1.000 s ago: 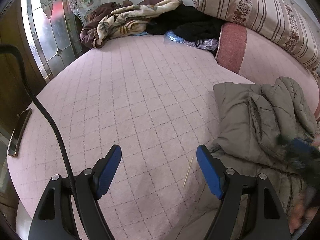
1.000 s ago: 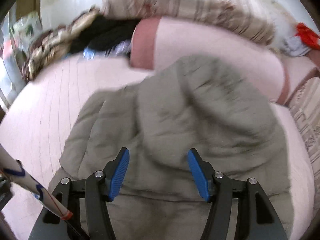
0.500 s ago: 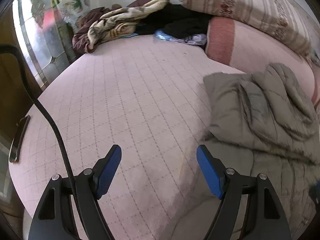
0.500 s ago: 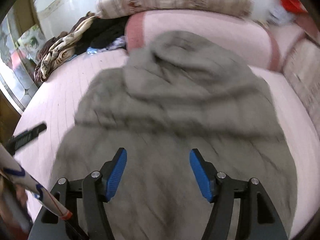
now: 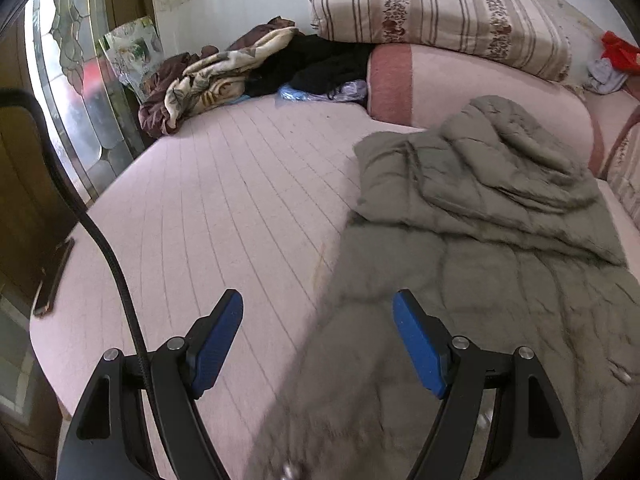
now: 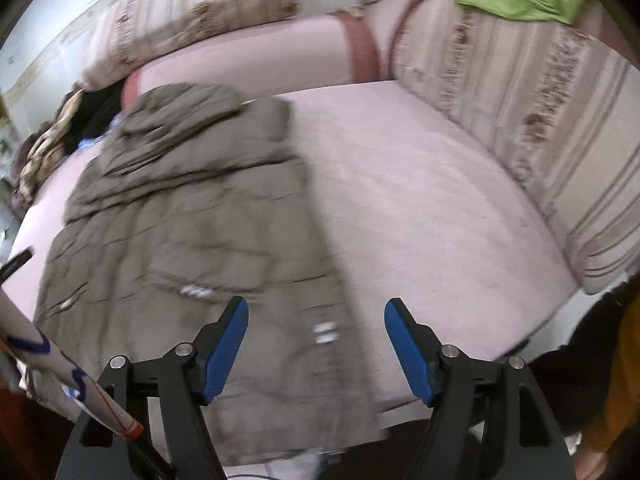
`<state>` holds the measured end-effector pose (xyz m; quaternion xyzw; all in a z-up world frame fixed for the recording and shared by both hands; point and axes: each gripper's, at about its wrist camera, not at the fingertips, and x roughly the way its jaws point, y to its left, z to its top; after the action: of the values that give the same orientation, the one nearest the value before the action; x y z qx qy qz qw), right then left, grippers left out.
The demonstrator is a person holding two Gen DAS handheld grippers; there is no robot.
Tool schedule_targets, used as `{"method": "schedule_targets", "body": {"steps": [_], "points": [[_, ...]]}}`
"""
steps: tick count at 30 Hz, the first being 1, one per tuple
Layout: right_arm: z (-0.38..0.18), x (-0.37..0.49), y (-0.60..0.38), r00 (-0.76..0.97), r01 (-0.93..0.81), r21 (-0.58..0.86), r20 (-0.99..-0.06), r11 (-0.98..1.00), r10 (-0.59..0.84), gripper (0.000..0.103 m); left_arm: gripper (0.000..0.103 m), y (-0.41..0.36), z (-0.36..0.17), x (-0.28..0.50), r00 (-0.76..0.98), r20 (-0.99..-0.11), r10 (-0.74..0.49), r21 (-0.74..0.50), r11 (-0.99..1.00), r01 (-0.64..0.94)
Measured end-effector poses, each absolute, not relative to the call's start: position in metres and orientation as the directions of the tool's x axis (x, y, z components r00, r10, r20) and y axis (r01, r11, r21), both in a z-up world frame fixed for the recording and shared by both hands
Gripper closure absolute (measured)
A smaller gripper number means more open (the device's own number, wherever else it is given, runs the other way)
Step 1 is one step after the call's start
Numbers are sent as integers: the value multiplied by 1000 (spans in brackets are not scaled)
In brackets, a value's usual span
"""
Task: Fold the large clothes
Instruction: 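Grasp the beaded pocket edge of the coat with both grippers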
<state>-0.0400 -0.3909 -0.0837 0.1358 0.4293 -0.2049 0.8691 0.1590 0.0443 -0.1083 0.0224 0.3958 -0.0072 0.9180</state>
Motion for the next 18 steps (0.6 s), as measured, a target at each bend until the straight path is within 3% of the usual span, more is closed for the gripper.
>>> {"method": "schedule_targets", "body": {"steps": [4,18], "points": [[-79,-61,-391,637,432,193,-757,881,-147,23,26,52,-100,126,677,-733,-67,-35,998,61],[-129,-62,-387,642,412,234,-760,881,-98,22,26,98,-113,62,596,-798,88,68,996,-57]]}}
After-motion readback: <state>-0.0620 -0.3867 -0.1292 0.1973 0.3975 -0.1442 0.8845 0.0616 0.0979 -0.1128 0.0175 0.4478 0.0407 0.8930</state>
